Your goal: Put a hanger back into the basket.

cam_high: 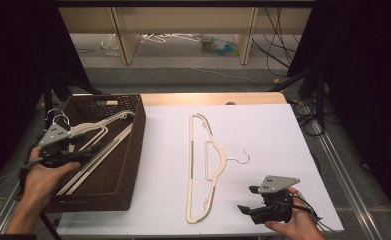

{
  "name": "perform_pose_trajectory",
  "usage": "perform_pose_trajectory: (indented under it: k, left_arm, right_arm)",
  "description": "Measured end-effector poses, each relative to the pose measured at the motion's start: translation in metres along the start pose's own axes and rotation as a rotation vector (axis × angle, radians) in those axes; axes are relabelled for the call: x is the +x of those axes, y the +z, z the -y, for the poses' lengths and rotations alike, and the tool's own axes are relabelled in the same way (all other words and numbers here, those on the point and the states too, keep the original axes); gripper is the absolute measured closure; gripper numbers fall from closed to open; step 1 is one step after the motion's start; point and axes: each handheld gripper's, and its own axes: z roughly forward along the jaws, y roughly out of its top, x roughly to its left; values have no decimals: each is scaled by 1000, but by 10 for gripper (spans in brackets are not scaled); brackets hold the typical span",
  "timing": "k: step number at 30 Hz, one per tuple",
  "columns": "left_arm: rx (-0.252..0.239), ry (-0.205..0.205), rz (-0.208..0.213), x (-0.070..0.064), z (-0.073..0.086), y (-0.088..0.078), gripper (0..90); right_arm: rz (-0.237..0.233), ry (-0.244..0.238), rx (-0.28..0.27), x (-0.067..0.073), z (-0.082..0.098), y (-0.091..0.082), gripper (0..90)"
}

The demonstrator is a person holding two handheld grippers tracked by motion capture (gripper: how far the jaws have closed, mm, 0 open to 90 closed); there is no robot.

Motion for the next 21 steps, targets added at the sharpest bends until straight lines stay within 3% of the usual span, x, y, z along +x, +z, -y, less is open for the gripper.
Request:
perform_pose_trajectory:
  k: [1, 2, 3, 4, 10, 13, 16, 21]
  left_arm:
    - [-13, 7, 23, -10, -2, 0, 349]
    - [-40, 5, 71, -28, -6, 0, 330]
    - [-40, 5, 71, -28, -6, 0, 323]
    - [-55, 5, 85, -37, -7, 0, 314]
    - [-96, 12, 200, -84, -10, 6, 270]
    - [-105, 1, 247, -101, -6, 10, 234]
    - [-122, -6, 284, -122, 2, 17, 199]
    - [-139, 25, 298, -136, 12, 21, 186]
  right_arm:
    - [10, 6, 0, 0, 0, 1, 286]
    - [9, 24, 5, 0, 1, 2, 275]
    - [9, 24, 5, 0, 1, 2, 275]
    - [29, 50, -12, 1, 2, 5, 254]
    - [42, 71, -11, 0, 2, 9, 217]
    - [55, 87, -31, -1, 4, 11, 213]
    - [66, 94, -50, -3, 6, 10, 193]
    - [70, 87, -55, -6, 8, 10, 192]
